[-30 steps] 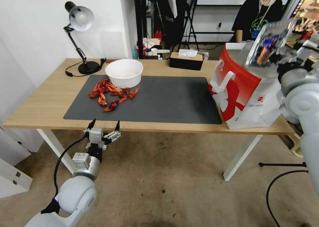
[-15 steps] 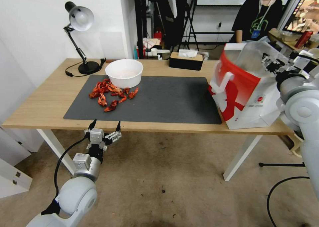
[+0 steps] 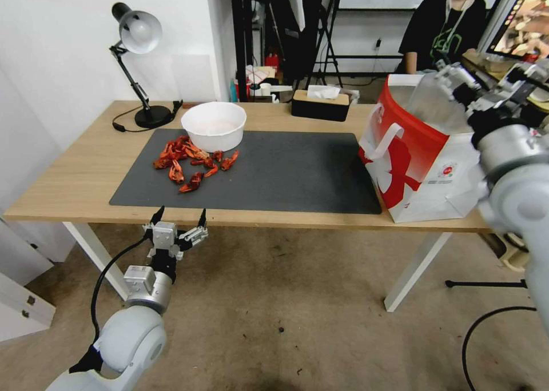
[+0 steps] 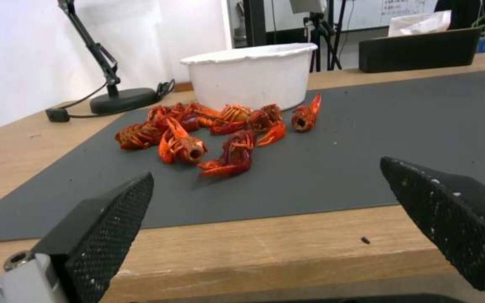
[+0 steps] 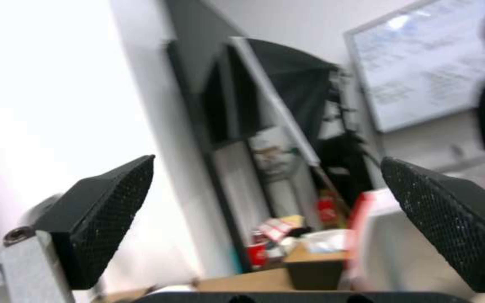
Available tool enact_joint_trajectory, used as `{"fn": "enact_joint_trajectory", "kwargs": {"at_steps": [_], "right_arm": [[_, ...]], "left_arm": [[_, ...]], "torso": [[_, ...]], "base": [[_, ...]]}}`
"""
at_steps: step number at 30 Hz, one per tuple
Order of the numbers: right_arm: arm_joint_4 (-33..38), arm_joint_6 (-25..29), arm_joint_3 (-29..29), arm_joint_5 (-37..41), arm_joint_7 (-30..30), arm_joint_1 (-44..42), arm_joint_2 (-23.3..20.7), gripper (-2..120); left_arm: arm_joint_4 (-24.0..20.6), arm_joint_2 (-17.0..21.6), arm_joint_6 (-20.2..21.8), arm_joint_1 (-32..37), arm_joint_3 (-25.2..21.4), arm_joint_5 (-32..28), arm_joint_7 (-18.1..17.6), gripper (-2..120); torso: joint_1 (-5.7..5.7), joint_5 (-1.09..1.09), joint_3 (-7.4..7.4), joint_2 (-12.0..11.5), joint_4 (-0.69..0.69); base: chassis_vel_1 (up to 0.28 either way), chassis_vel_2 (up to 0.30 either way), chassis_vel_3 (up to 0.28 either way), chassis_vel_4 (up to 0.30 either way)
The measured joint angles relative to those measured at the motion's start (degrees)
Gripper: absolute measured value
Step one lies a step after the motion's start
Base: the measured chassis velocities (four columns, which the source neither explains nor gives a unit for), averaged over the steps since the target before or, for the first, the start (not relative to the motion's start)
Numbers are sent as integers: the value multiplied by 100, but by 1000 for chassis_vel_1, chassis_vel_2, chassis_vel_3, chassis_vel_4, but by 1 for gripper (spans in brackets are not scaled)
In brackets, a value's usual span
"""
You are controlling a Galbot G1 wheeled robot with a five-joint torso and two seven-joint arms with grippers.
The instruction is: Close the takeout container lid, then place the container into the takeout bag.
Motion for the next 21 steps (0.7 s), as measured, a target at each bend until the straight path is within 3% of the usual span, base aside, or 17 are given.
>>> {"fn": "enact_joint_trajectory", "kwargs": {"at_steps": [3,8,11,21], "right_arm": [[389,102,-135,-862,-388,-518,173,100],[607,109,-224,-1707,-417,-984,377,100],[663,210,-263,-2917,-440,-1782,586,100],[604,744,-327,-4120,-138,-3114,1119,100]], "left_arm": [[-21,-36,-1,16,-7,-1,6,100],[-29,-75,0,24,-6,-1,11,100],[-29,-133,0,35,3,19,15,100],[-12,-233,-10,80,13,75,19,100]], "torso": [[0,-1,0,0,1],[0,1,0,0,1],[0,1,0,0,0],[1,1,0,-1,0]], "base": [[0,0,0,0],[0,0,0,0],[0,0,0,0],[0,0,0,0]]}}
